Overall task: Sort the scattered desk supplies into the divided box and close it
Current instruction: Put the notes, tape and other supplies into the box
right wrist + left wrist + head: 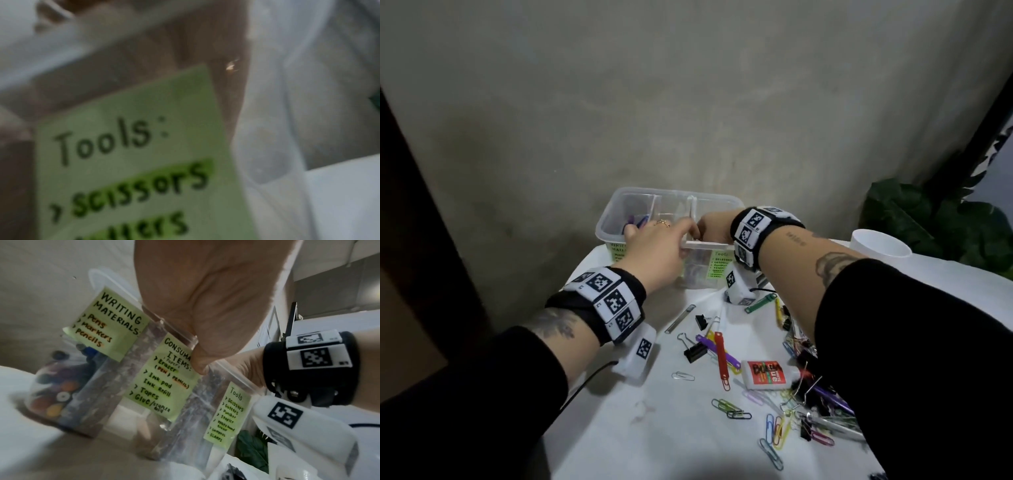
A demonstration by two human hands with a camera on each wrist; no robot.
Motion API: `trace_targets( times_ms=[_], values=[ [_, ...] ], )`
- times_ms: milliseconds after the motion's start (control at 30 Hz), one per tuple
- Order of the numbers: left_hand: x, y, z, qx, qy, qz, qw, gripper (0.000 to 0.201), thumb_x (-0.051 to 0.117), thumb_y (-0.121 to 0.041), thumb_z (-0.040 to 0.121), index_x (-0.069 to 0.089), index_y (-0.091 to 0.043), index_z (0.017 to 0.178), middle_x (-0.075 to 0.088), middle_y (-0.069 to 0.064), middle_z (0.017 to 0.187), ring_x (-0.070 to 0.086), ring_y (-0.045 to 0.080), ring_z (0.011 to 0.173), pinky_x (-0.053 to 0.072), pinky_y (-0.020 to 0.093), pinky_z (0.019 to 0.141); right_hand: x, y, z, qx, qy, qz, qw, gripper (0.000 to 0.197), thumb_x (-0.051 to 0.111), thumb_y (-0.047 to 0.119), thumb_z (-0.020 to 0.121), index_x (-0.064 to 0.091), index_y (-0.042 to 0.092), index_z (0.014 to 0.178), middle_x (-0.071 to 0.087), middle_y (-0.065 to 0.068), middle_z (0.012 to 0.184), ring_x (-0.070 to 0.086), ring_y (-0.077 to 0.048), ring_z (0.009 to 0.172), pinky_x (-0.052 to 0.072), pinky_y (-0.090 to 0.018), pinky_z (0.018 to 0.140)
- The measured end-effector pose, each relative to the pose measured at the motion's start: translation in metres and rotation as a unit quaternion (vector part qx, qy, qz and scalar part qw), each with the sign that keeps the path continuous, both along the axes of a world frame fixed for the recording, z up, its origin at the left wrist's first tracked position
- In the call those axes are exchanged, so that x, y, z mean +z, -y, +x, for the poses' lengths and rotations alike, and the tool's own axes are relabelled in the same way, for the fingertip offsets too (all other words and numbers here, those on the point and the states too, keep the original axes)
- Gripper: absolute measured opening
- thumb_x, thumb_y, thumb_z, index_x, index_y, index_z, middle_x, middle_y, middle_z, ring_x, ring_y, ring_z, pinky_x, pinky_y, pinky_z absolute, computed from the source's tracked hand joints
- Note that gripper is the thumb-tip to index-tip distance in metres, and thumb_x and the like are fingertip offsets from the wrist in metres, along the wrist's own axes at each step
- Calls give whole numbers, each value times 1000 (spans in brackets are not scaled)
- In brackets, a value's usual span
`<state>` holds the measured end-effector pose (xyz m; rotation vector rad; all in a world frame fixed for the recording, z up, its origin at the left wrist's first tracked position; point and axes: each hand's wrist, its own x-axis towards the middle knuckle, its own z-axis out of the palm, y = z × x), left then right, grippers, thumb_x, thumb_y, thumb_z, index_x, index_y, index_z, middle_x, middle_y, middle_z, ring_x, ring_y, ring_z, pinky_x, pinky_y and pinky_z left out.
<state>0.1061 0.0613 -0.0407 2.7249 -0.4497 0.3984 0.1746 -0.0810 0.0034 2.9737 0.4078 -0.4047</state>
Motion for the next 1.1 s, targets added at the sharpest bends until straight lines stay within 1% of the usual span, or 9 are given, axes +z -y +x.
trace_targets(
  times_ms=[100, 233, 367, 433, 533, 667, 767, 867, 1100],
  values=[
    [0, 2, 2, 7, -6, 22, 1000, 39, 50, -17, 90, 44, -44, 117, 64, -11, 102, 50, 23, 108, 31, 54, 97, 4, 6, -2, -42, -39, 56, 997, 35, 65, 32, 89, 69, 16, 119, 70, -1, 114, 64, -22, 104, 48, -31, 88],
    [5, 7, 2, 26, -37, 74, 996, 45, 46, -19, 87, 42, -42, 124, 62, -2, 110, 48, 28, 113, 29, 58, 99, 11, 6, -4, -63, -51, 93, 992, 36, 70, 36, 84, 72, 18, 115, 70, -2, 115, 64, -22, 106, 51, -35, 90],
    [11, 13, -5, 38, -55, 114, 991, 37, 42, -30, 91, 46, -41, 126, 59, 3, 113, 46, 31, 117, 24, 59, 101, 22, 15, -16, -70, -8, 229, 971, 59, 75, 20, 82, 57, 16, 138, 56, -2, 142, 51, -21, 131, 38, -39, 113],
    [11, 13, -9, 36, -51, 116, 991, 31, 38, -39, 94, 48, -41, 124, 60, 3, 112, 48, 31, 116, 22, 59, 101, 26, 26, -34, -47, 50, 323, 944, 47, 75, 13, 84, 63, 13, 129, 62, -4, 132, 56, -17, 122, 43, -30, 105],
    [11, 12, -9, 28, -41, 123, 991, 26, 39, -38, 96, 50, -43, 119, 61, 1, 103, 51, 30, 109, 23, 57, 100, 26, 45, -75, -20, 154, 412, 898, 13, 73, 6, 83, 69, 11, 95, 65, -2, 93, 58, -12, 82, 45, -16, 70],
    [11, 9, -3, 19, -35, 116, 992, 23, 39, -31, 98, 51, -43, 113, 52, -9, 81, 54, 26, 102, 26, 58, 101, 13, 69, -128, 33, 113, 343, 932, 16, 79, 10, 77, 64, 17, 76, 61, 1, 71, 51, -8, 59, 44, -20, 57],
    [10, 7, -2, 14, -35, 108, 993, 29, 39, -31, 99, 52, -46, 120, 65, -7, 104, 52, 26, 113, 24, 55, 102, -9, 81, -155, 45, -93, 192, 976, 32, 89, 37, 66, 66, 23, 83, 67, 3, 79, 55, -10, 65, 46, -28, 61],
    [14, 9, -7, 11, -43, 103, 994, 40, 39, -18, 95, 54, -45, 121, 65, -6, 112, 48, 27, 119, 23, 53, 103, -31, 85, -165, 18, -172, 74, 982, 57, 91, 58, 46, 64, 30, 88, 69, 6, 87, 60, -13, 73, 53, -36, 69],
    [17, 14, -7, 10, -77, 114, 991, 43, 37, -6, 84, 54, -41, 102, 60, -8, 91, 54, 30, 109, 23, 59, 104, -28, 80, -161, 10, -187, 50, 981, 32, 83, 46, 67, 60, 30, 84, 69, 7, 88, 65, -14, 77, 53, -32, 66]
  ],
)
